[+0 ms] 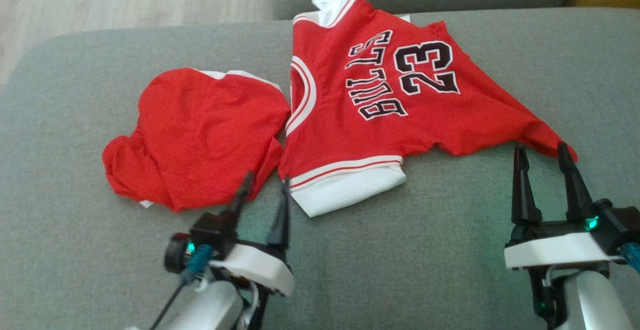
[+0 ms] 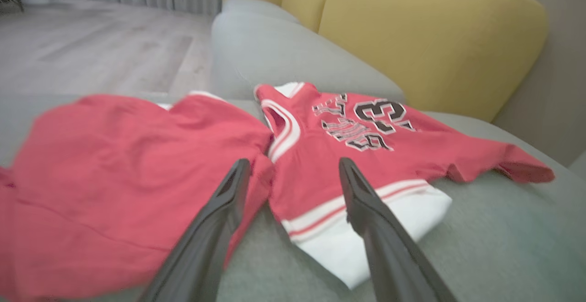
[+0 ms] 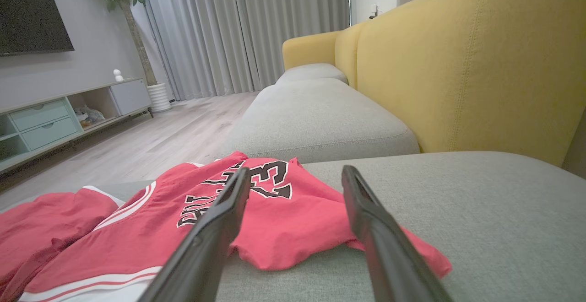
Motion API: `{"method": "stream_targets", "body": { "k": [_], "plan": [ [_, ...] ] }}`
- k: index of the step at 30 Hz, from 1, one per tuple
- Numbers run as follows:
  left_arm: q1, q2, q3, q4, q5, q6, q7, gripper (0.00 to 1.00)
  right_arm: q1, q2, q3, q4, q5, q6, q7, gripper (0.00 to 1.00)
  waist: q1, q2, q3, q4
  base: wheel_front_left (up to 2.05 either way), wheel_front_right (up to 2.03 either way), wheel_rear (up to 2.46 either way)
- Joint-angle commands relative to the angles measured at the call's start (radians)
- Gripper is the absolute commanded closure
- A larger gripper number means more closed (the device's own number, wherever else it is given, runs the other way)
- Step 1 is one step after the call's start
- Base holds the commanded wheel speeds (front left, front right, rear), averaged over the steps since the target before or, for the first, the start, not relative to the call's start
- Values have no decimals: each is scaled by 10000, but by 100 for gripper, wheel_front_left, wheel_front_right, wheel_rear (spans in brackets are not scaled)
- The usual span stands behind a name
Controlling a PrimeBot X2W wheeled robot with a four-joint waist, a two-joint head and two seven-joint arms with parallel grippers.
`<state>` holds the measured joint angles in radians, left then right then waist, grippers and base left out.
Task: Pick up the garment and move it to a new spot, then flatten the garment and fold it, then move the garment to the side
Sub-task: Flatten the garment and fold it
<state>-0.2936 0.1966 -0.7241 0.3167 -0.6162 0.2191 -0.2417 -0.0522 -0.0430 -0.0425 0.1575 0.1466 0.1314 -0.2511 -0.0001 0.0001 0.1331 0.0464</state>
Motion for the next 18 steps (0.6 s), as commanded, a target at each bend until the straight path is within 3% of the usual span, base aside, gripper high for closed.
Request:
{"method": "stream_targets", "body": {
  "k": [1,5,12,18],
  "plan": [
    [-312,6,226,-209,-37,-33,9,0,-344,-72,246,-299,-74,-7,-107,0,1,-1,60,-74,0,0,0],
    [-311,-254,-195,276,-256,-383,627,0,-399,-72,315,-272,-52,-7,-107,0,1,-1,234,-288,0,0,0],
    [-373,-502,-429,1049,-689,-396,1779,0,-597,-72,412,-244,52,-7,-107,0,1,-1,553,-730,0,0,0],
    [-574,-481,-397,1315,-767,-460,1869,0,-664,-72,413,-253,112,-7,-107,0,1,-1,708,-985,0,0,0]
  ]
}}
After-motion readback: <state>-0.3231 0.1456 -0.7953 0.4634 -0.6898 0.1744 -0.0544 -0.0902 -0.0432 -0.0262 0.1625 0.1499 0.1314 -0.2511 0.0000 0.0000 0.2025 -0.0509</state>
